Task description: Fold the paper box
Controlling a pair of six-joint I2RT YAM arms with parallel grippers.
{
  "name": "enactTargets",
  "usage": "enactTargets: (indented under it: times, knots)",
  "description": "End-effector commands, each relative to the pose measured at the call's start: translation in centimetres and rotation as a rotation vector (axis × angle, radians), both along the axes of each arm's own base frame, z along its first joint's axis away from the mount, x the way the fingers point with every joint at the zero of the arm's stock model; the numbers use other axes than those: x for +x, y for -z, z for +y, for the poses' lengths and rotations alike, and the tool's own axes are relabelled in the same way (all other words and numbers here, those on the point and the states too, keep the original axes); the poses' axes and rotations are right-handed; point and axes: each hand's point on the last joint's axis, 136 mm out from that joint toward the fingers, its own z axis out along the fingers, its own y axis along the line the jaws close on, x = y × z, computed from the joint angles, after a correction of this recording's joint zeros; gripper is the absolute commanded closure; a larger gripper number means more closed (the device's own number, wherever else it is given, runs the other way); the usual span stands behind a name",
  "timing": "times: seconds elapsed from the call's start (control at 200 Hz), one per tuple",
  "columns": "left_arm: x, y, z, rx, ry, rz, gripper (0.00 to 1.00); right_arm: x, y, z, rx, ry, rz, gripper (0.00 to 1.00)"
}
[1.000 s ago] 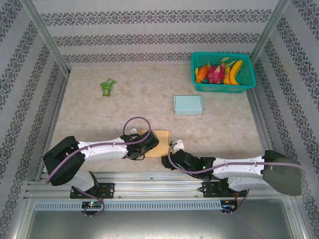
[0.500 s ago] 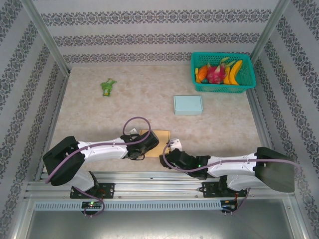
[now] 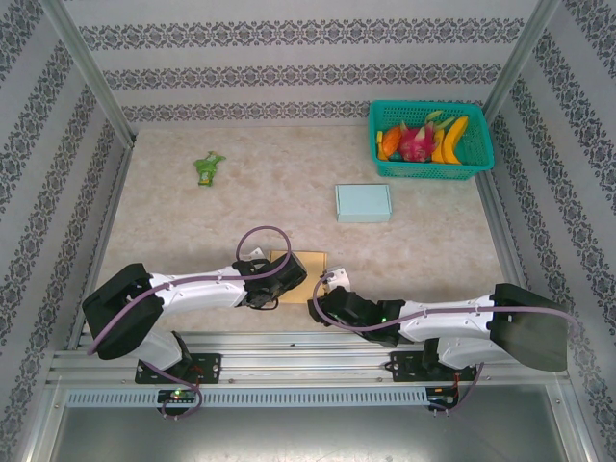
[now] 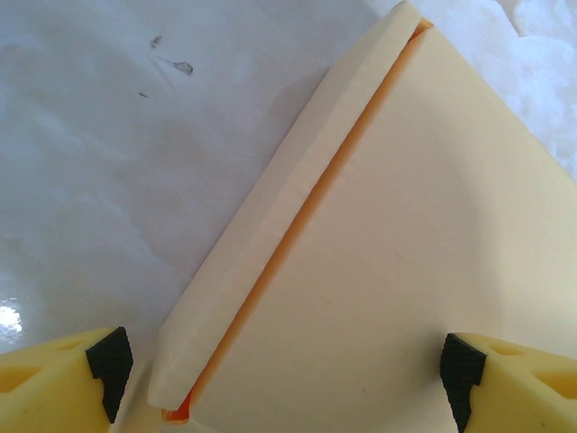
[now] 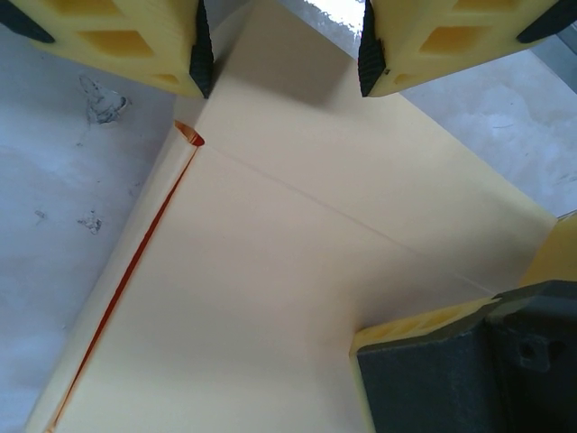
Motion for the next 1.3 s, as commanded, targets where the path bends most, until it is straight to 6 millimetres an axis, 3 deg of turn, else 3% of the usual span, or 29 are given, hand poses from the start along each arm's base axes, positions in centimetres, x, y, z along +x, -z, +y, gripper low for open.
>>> enactTargets:
  times: [0.0,0.195,0.43,0.5,0.914,0.944,1.299]
  knots:
    - [-2.7,1.9,1.9,0.092,0.021,0.098,0.10,-0.6,-2.2,2.8,0.131,-0.055,0.029,0.53]
    - [-2.6,2.0,1.9,0.096,0.022,0.098,0.10,-0.8,-2.9,3.4,0.169,-0.072,0.032,0.53]
    - [-2.7,2.1,1.8,0.097,0.022,0.102,0.10,-0.8,-2.3,3.0,0.157,-0.061,0.033,0.52]
    - [-2.6,2.1,1.9,0.098,0.022,0.099,0.10,-0.6,-1.8,2.6,0.143,-0.045,0.032,0.46]
    - [-2.6,2.1,2.0,0.103,0.017,0.097,0.10,-0.1,-0.9,1.0,0.112,0.015,0.018,0.43]
    - [-2.6,2.1,2.0,0.102,0.016,0.098,0.10,-0.4,0.2,0.2,0.086,0.021,0.026,0.43]
    - [-2.6,2.0,2.0,0.103,0.020,0.099,0.10,0.1,0.0,-0.3,0.108,0.050,0.011,0.43]
